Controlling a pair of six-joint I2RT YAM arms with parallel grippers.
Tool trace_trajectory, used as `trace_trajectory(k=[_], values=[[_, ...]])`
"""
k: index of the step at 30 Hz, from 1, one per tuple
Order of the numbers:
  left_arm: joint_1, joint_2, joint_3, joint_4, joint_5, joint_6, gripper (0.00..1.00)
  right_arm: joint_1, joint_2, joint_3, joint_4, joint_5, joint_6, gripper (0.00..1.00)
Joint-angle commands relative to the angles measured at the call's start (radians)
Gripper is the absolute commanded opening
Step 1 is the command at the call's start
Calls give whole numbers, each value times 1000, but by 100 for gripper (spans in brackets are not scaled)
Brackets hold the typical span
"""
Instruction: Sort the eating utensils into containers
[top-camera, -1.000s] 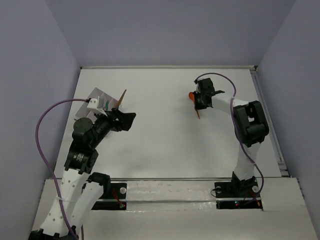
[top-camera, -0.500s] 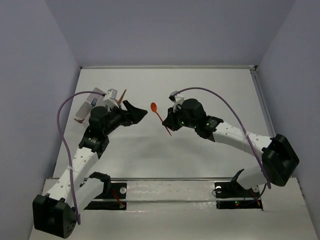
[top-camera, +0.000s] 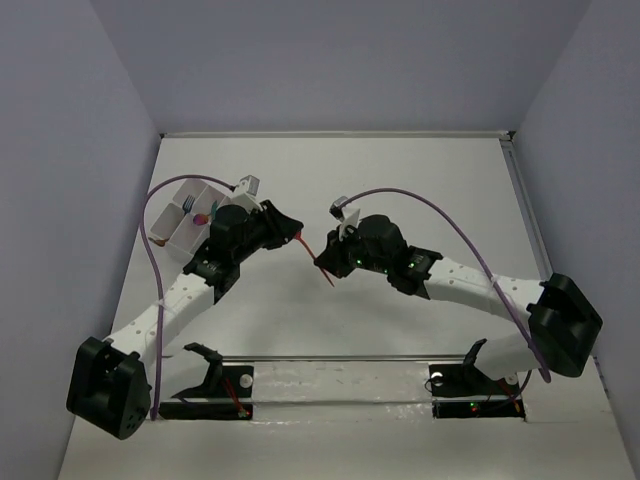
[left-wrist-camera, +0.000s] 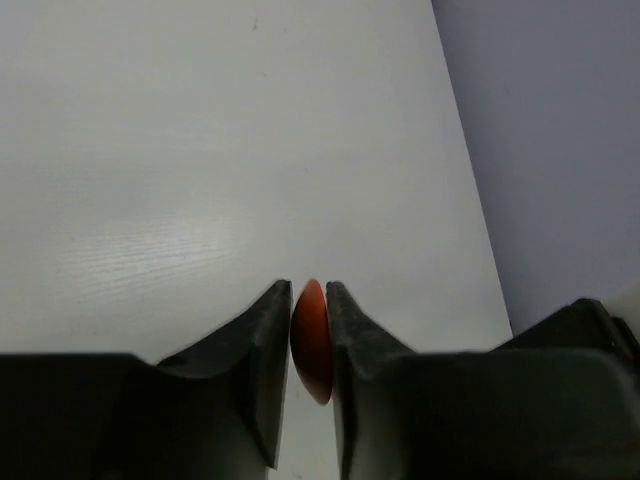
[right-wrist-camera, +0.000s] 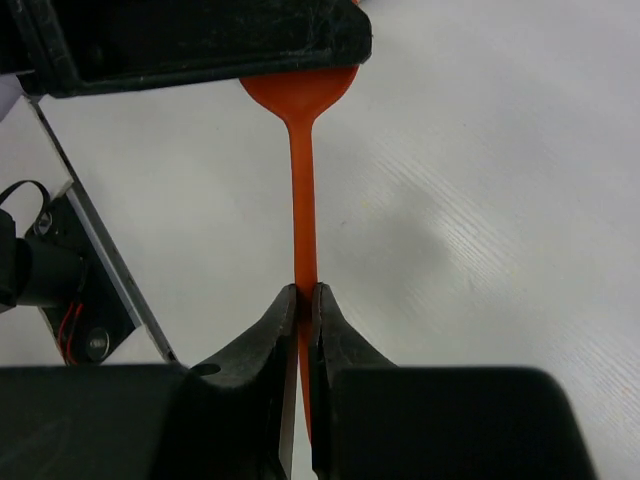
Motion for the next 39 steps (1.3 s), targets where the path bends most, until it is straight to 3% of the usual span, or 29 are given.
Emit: trace_trajectory(k=[1, 3, 6, 8, 9, 10, 12, 13, 16, 24, 33, 39], values=[[-13, -1, 63, 37, -91, 23, 19, 13, -28, -19, 70, 4, 4, 7], [-24, -4, 80, 10, -137, 36, 6, 13, -39, -28, 62, 19, 3, 12], [-24, -10, 98, -10, -174, 53, 6, 13, -70, -43, 58, 32, 3, 22], [-24, -4, 109, -32, -183, 62, 6, 13, -94, -54, 59, 42, 7, 40], [-24, -2, 127, -42, -205, 81, 6, 13, -122, -60, 48, 48, 10, 61], [-24, -1, 141, -77, -226, 93, 6, 13, -136, -60, 33, 51, 12, 72], [-24, -2, 195, -139, -304, 131, 6, 13, -177, -48, -34, 70, 13, 89], [-9, -7, 213, -157, -324, 147, 5, 13, -197, -53, -53, 79, 13, 93], [42, -14, 340, -237, -416, 206, 6, 13, -301, -108, -62, 105, 7, 100], [318, 33, 495, -313, -562, 305, 6, 13, -440, -214, -64, 124, 3, 100], [352, 160, 588, -268, -866, 409, 6, 13, -487, -261, -42, 82, 13, 100], [352, 216, 559, -86, -994, 489, 6, 13, -492, -263, -33, 48, 15, 100]])
